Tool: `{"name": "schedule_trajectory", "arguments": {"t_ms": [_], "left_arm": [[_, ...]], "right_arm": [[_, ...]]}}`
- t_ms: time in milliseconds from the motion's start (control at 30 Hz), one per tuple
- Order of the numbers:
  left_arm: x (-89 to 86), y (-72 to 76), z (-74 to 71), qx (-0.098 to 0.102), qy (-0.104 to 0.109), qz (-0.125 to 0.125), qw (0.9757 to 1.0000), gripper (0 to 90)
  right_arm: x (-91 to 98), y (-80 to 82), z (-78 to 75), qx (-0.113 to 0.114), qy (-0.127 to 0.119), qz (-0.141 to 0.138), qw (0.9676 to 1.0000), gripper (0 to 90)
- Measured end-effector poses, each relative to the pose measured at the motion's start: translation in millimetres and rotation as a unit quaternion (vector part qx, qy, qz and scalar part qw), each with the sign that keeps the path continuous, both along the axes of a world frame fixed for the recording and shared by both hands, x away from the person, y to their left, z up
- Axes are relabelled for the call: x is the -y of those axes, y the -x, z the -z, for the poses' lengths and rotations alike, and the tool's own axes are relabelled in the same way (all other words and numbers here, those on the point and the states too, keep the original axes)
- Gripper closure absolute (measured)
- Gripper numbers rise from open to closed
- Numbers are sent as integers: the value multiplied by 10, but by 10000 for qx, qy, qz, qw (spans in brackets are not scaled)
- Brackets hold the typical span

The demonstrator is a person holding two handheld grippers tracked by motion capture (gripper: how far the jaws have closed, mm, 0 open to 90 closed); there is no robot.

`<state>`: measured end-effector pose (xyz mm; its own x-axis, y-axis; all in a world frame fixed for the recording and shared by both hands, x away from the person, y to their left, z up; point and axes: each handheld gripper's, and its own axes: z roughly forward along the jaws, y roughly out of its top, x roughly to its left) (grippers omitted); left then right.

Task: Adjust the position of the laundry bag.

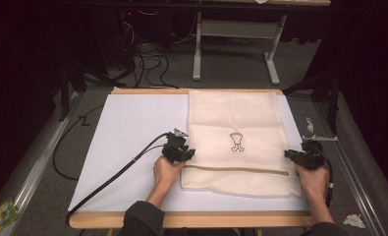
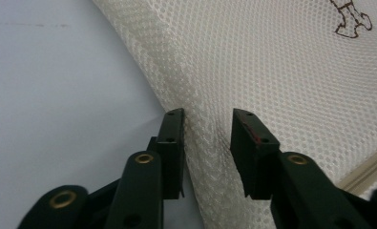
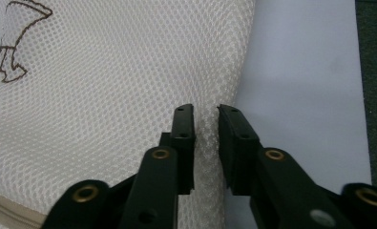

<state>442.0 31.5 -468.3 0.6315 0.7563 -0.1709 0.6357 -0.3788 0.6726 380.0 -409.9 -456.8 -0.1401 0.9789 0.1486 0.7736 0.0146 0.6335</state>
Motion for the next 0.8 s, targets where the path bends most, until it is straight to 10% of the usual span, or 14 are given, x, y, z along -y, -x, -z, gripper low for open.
{"name": "schedule_trajectory", "arguments": {"t_ms": [267,800], "left_arm": [[-6,-6,-10,34,63,40,10000,841],[-57,21,-116,232,122,61,9996,854]], "right_arm": [[-7,6,-4,43,-12,-122,9999,892],[6,39,-26,157,-144,-191,9996,897]]}}
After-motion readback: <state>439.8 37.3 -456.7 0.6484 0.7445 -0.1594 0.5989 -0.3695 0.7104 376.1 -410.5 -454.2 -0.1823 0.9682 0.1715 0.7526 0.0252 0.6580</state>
